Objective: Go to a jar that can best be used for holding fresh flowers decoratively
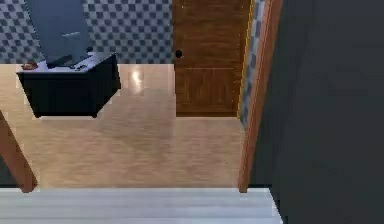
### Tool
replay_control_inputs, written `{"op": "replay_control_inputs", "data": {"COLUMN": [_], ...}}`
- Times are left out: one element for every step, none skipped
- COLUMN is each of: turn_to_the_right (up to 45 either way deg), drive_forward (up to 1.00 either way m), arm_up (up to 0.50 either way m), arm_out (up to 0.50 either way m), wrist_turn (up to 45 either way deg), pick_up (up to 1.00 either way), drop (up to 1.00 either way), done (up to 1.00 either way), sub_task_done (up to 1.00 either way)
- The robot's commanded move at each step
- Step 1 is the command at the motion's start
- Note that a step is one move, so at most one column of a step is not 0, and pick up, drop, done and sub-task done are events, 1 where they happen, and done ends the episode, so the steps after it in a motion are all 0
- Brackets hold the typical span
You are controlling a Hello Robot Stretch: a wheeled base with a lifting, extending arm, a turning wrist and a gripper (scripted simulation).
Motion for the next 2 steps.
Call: {"op": "replay_control_inputs", "data": {"turn_to_the_right": [-45.0, -45.0], "drive_forward": [0.0, 0.0], "arm_up": [0.0, 0.0], "arm_out": [0.0, 0.0], "wrist_turn": [0.0, 0.0], "pick_up": [0.0, 0.0], "drop": [0.0, 0.0], "done": [0.0, 0.0], "sub_task_done": [0.0, 0.0]}}
